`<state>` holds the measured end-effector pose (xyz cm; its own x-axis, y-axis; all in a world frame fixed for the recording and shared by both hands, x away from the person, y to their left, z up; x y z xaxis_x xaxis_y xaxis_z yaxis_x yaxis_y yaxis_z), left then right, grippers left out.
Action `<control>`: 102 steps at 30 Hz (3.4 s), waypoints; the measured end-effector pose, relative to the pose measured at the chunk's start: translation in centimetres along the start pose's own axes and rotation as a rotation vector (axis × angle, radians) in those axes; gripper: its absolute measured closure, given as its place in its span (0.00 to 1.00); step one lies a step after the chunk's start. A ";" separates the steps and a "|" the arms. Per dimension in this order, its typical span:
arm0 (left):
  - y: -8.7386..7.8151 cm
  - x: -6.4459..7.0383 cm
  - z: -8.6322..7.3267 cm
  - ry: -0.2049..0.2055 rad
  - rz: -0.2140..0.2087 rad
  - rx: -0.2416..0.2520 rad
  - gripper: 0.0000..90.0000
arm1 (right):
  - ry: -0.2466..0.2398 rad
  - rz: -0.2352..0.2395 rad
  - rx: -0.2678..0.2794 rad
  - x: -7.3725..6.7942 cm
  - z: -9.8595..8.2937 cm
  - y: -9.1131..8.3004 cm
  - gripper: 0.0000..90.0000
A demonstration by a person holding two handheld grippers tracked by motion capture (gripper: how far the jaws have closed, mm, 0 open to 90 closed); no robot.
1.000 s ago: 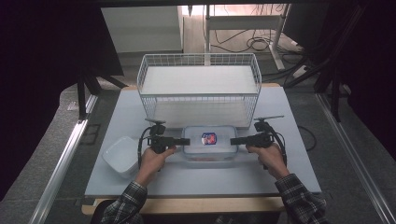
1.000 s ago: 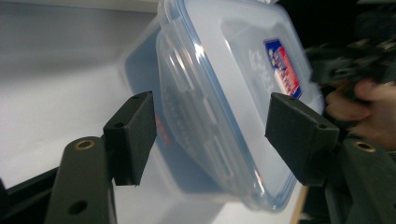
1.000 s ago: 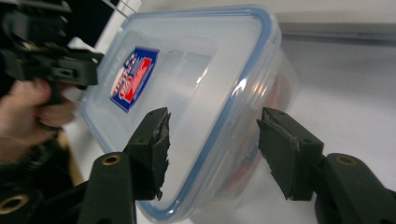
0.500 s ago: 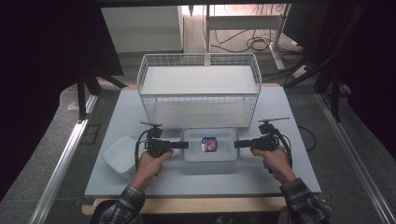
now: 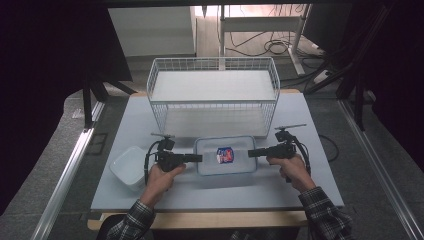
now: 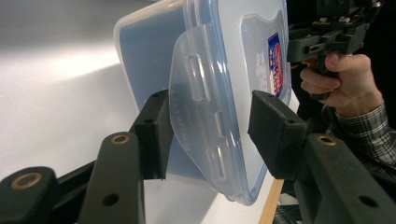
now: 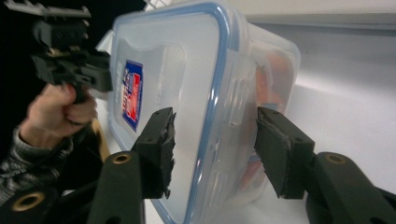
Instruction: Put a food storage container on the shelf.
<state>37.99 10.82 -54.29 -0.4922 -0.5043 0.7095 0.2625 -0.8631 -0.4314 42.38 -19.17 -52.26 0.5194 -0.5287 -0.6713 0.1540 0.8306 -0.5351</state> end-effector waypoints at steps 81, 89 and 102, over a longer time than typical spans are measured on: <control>-8.6 5.2 22.9 0.181 0.083 0.276 0.53 | -0.207 -0.168 0.297 -10.4 21.1 -4.8 0.55; -8.1 4.9 22.7 0.184 0.141 0.255 0.47 | -0.252 -0.276 0.279 -10.2 20.7 -3.9 0.53; -7.7 4.3 23.7 0.218 0.285 0.255 0.42 | -0.231 -0.336 0.321 -10.3 20.9 -4.0 0.58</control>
<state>53.55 14.70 -34.68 -0.5265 -0.7298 0.4360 0.5967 -0.6826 -0.4220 54.03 -13.41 -32.51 0.5630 -0.7535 -0.3395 0.5757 0.6523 -0.4929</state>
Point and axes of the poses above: each handheld gripper's, and its own axes: y roughly forward along the jaws, z roughly out of its top, x roughly to its right, the point moved 6 cm from there along y, roughly forward along the jaws, and after that the axes turned 1 degree about y, right-handed, at the moved point
